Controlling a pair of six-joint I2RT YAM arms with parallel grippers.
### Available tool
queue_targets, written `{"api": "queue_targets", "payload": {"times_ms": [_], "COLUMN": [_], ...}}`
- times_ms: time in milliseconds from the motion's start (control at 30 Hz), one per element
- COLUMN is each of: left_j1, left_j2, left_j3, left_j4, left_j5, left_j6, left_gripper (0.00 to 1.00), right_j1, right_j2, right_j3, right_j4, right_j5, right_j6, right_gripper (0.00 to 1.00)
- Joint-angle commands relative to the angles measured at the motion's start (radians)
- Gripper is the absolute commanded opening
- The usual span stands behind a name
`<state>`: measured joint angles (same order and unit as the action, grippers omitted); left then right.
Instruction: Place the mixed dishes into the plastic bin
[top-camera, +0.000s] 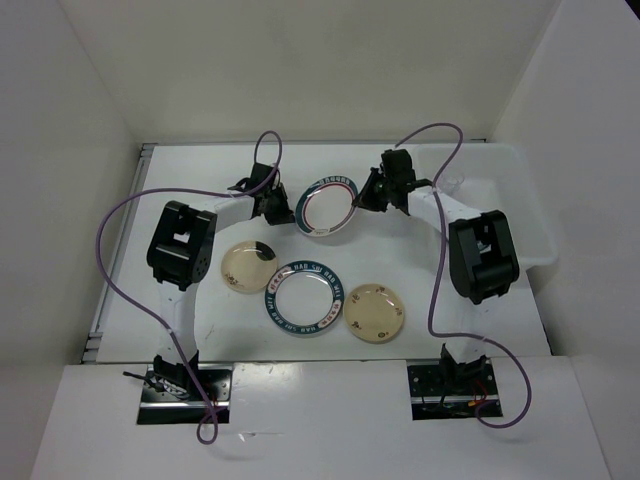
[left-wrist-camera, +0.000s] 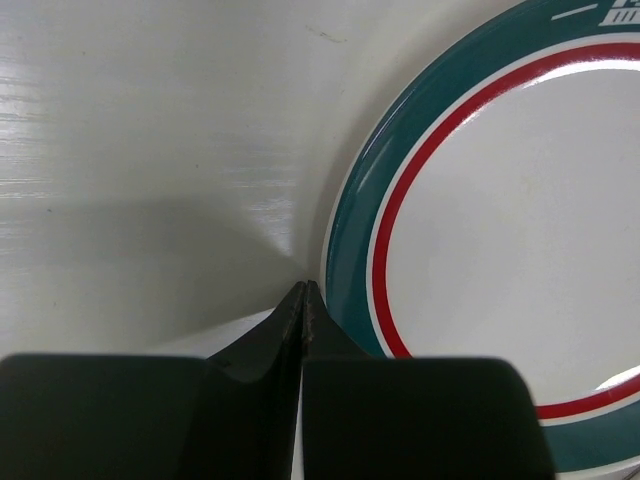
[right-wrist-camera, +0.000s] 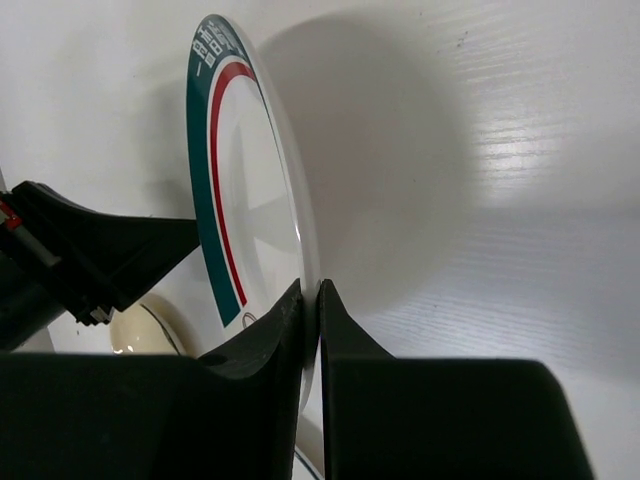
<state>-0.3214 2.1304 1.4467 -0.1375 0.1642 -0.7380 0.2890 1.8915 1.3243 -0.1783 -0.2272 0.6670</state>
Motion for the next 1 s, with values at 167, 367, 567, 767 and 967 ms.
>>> {"api": "queue_targets", "payload": {"times_ms": [167, 367, 567, 767, 967], "left_j1": [-0.027, -0.027, 0.025, 0.125, 0.209], "left_j2": [0.037, 0.002, -0.232, -0.459, -0.613], "left_j3": [-0.011, 0.067, 0.067, -0.025, -0.083], "left_j4": [-0.05, -0.155, -0.198, -0.198, -0.255], "left_j5": [-0.02, -0.087, -0.242, -0.262, -0.25], "left_j6": [0.006, 0.075, 0.167, 0.189, 0.248], "left_gripper": [0.0, 0.33, 1.0, 1.0, 1.0], "right_j1": [0.021, 0.021, -0.056, -0.227, -0.397], "right_j2": [0.083, -0.018, -0.173, -0.376, -0.495], "right_j3": [0.11, 0.176, 0.219, 0.219, 0.24], "right_j4": [0.031, -0.09, -0.226, -0.343, -0.483], "right_j5": [-0.136, 0.135, 0.258, 0.316, 0.449], "right_j6": [0.011, -0.066, -0.086, -0.118, -0.153], "right_gripper": [0.0, 0.0, 0.0, 0.0, 0.0]}}
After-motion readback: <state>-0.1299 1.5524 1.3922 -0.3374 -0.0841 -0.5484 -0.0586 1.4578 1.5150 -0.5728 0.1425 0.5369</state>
